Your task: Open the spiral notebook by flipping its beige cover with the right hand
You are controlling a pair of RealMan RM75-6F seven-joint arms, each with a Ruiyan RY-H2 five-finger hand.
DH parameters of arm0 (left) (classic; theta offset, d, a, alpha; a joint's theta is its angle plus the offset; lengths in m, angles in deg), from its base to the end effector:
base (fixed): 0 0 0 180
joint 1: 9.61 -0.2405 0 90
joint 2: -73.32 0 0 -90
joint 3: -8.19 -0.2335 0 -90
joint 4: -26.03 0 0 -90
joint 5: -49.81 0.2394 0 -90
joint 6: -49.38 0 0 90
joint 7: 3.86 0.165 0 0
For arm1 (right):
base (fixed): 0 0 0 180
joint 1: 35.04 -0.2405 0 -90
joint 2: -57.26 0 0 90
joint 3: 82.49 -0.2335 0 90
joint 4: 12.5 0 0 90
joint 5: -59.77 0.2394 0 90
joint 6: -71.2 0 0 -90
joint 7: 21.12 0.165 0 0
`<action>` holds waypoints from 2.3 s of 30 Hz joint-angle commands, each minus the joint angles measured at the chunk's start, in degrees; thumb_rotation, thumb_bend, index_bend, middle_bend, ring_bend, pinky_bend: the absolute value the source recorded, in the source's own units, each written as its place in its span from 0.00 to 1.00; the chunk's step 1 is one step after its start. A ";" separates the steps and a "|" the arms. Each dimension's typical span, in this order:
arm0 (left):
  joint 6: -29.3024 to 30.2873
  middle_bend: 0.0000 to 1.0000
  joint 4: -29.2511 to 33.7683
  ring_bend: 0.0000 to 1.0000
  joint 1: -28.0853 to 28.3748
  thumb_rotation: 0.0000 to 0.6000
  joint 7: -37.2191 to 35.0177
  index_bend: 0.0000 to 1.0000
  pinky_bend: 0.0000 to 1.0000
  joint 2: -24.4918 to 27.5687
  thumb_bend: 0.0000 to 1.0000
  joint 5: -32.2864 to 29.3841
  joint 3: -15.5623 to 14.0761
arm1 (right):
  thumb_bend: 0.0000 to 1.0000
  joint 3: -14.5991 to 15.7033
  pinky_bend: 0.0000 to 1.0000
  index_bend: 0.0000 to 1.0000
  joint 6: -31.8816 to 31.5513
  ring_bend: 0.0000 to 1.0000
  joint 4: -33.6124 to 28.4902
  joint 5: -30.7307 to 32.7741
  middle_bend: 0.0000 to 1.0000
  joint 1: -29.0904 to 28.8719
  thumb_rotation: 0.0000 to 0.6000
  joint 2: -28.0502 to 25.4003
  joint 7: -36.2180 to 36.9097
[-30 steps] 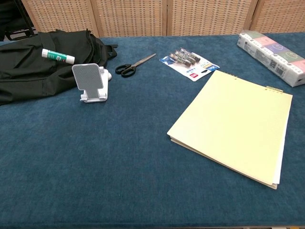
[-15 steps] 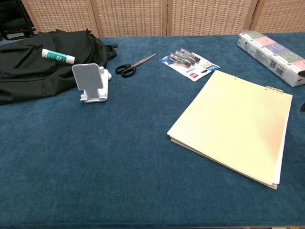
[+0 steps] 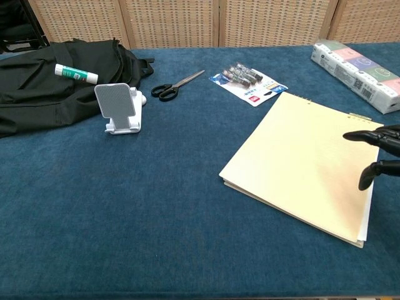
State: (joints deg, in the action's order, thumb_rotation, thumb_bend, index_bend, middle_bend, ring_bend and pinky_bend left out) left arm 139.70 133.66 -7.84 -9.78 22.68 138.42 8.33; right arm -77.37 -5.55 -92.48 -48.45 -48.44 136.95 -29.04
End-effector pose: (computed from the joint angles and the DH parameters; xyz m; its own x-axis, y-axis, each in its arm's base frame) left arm -0.2670 0.1738 0.1688 0.2721 -0.0187 0.9621 0.9622 -0.0071 -0.2723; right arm -0.2441 -0.1885 -0.0074 0.5654 -0.1259 0.8152 -0.7248 -0.5475 0.4182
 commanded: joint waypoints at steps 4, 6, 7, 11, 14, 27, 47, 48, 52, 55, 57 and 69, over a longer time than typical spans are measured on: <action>-0.45 0.00 0.17 0.00 0.06 1.00 0.32 0.00 0.00 -0.03 0.00 -0.05 0.13 | 0.04 0.26 0.00 0.37 0.47 0.00 0.31 0.32 0.00 -0.83 1.00 0.72 0.00; -0.63 0.00 0.23 0.00 0.07 1.00 0.40 0.00 0.00 0.00 0.00 0.03 0.11 | 0.04 0.48 0.00 0.37 1.04 0.00 0.33 0.43 0.00 -1.21 1.00 1.03 -0.24; -0.73 0.00 0.25 0.00 0.07 1.00 0.41 0.00 0.00 0.03 0.00 0.05 0.11 | 0.04 0.62 0.00 0.37 1.44 0.00 0.40 0.51 0.00 -1.41 1.00 1.24 -0.46; -0.82 0.00 0.29 0.00 0.03 1.00 0.67 0.00 0.00 -0.03 0.00 -0.41 0.36 | 0.04 1.23 0.00 0.37 2.40 0.00 0.74 0.43 0.00 -2.00 1.00 1.82 -1.17; -0.87 0.00 0.37 0.00 0.00 1.00 0.61 0.00 0.00 -0.04 0.00 -0.59 0.51 | 0.05 1.27 0.00 0.37 2.73 0.00 0.81 0.78 0.00 -2.30 1.00 2.30 -1.53; -1.32 0.00 0.45 0.00 -0.04 1.00 0.72 0.00 0.00 0.00 0.00 -0.82 0.75 | 0.05 1.17 0.00 0.38 3.22 0.00 0.59 1.95 0.00 -3.39 1.00 4.04 -2.21; -2.08 0.00 0.56 0.00 0.06 1.00 0.58 0.00 0.00 0.21 0.00 -1.76 1.27 | 0.16 0.62 0.00 0.39 2.25 0.00 3.30 3.01 0.00 -4.45 1.00 7.62 -2.96; -2.08 0.00 0.57 0.00 0.04 1.00 0.57 0.00 0.00 0.22 0.00 -1.76 1.28 | 0.16 0.59 0.00 0.39 2.26 0.00 3.28 3.14 0.00 -4.48 1.00 7.56 -3.10; -2.10 0.00 0.61 0.00 0.02 1.00 0.60 0.00 0.00 0.21 0.00 -1.66 1.27 | 0.18 0.52 0.00 0.39 2.23 0.00 3.28 3.56 0.00 -4.55 1.00 7.43 -3.57; -2.16 0.00 0.63 0.00 0.02 1.00 0.70 0.00 0.00 0.21 0.00 -1.59 1.26 | 0.18 0.55 0.00 0.39 2.19 0.00 3.31 3.74 0.00 -4.63 1.00 7.51 -3.53; -2.22 0.00 0.68 0.00 0.03 1.00 0.80 0.00 0.00 0.20 0.00 -1.54 1.24 | 0.20 0.41 0.00 0.39 2.01 0.00 3.67 3.75 0.00 -4.73 1.00 7.82 -3.86; -2.33 0.00 0.62 0.00 0.00 1.00 0.25 0.00 0.00 0.39 0.00 -1.65 1.38 | 0.32 -1.24 0.00 0.39 -2.32 0.00 6.78 3.39 0.01 -4.78 1.00 10.54 -2.93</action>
State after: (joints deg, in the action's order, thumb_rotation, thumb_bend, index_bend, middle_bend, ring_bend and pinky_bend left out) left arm 137.37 134.28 -7.83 -9.52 23.07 136.77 9.70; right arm -78.58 -7.80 -85.76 -45.05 -53.19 147.42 -32.00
